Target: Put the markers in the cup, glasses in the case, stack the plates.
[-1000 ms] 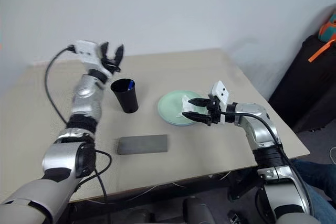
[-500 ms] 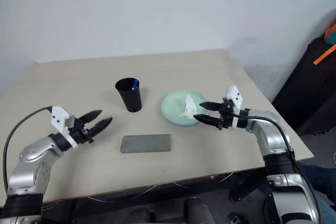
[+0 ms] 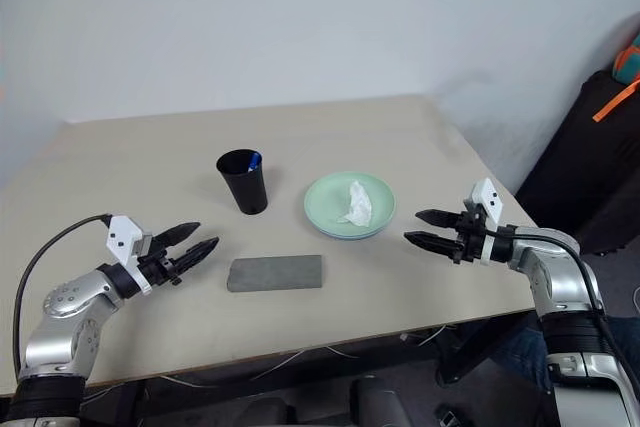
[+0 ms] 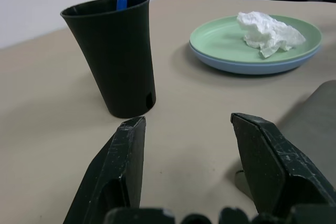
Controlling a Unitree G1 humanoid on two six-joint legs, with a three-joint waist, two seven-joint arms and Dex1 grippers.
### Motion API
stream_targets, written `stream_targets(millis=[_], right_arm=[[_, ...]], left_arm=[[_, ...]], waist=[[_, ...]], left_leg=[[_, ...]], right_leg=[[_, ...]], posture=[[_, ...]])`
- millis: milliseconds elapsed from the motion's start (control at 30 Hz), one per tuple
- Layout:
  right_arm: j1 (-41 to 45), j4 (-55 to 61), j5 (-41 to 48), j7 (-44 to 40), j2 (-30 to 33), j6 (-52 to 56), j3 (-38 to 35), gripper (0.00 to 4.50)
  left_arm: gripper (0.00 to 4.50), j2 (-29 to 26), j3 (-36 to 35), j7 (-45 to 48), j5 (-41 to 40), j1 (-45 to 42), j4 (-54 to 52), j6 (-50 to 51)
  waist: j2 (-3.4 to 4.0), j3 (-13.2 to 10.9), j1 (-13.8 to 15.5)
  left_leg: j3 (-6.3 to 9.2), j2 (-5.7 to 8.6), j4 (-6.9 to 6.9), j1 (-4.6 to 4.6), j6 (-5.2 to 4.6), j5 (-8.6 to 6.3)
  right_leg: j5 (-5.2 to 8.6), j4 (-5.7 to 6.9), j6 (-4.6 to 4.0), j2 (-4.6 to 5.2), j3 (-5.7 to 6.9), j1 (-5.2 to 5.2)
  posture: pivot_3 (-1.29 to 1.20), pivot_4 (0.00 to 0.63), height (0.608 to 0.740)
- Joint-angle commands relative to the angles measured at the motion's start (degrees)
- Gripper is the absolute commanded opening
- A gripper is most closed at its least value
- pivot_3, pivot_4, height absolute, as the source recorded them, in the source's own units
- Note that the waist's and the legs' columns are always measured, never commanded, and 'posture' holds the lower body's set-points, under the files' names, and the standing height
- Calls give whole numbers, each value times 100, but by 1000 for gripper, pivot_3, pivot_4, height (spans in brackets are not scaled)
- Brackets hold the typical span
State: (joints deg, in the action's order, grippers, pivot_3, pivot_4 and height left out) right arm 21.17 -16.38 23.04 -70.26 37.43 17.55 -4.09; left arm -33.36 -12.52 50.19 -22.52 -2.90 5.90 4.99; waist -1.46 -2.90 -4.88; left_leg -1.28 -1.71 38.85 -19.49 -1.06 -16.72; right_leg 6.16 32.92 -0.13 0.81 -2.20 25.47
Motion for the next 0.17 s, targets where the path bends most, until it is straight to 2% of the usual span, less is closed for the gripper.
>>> stream_targets(millis=[33,167], right_arm=[[54,37,92,-26,94,-116,-202,3076],[-48,158,129,-17,148,-72,-239,3076]], left_arm=[[2695,12,3,31,9,-122,-8,-111],[2695,14,47,39,21,-136,-13,-88]], waist=[[3,1,0],[2,1,2]], left_leg=[[-2,0,0,0,0,0],[-4,1,-1,-1,-1,0]], right_leg=[[0,0,0,0,-1,1],[0,-2,0,1,-3,5]], posture=[[0,0,740],[0,0,740]])
